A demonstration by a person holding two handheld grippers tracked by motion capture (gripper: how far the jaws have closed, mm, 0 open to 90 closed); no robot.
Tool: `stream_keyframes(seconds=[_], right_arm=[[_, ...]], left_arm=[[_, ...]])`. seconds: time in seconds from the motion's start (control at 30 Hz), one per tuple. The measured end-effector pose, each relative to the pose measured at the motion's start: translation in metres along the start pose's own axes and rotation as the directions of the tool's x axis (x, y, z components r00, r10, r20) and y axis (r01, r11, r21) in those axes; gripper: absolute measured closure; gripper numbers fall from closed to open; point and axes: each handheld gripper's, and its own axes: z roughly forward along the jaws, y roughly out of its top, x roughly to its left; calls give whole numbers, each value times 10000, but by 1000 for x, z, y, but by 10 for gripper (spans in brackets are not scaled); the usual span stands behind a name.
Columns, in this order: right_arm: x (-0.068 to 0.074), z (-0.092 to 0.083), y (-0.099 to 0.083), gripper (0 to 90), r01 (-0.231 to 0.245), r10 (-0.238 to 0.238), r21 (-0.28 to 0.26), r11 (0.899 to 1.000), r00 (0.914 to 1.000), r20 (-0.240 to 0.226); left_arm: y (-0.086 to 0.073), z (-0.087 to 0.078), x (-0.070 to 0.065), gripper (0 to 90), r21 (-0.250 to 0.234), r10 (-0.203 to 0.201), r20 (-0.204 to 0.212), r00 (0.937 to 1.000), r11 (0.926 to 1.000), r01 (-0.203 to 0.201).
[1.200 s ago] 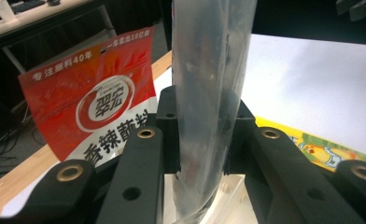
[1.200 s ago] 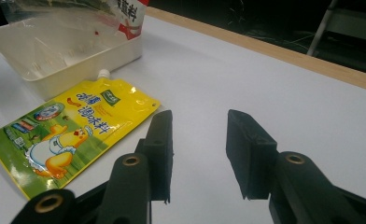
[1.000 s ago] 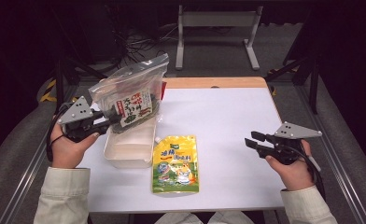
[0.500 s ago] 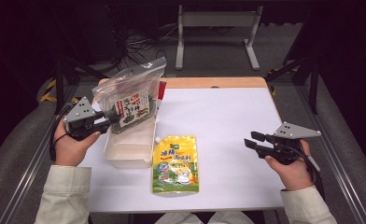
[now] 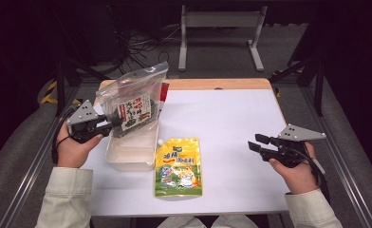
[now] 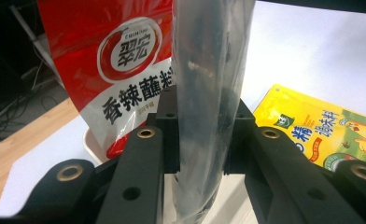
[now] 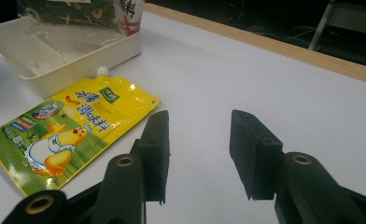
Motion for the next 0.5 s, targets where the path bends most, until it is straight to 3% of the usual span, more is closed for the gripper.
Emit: stream_keyframes(seconds=[0.1, 0.3, 0.5], right_arm=[[0, 0, 0, 579, -4, 4, 4, 10000, 10000, 7], [0, 0, 0, 577, -35, 35, -24, 10000, 10000, 1], [-1, 0, 0, 571, -39, 39, -6, 10000, 10000, 14]], left_arm=[[-3, 2, 2, 740, 267, -50, -54, 10000, 9996, 52], [-10, 11, 4, 740, 329, -92, 102, 9999, 9994, 88], [-20, 14, 11, 740, 296, -461, 406, 9981, 9986, 449]])
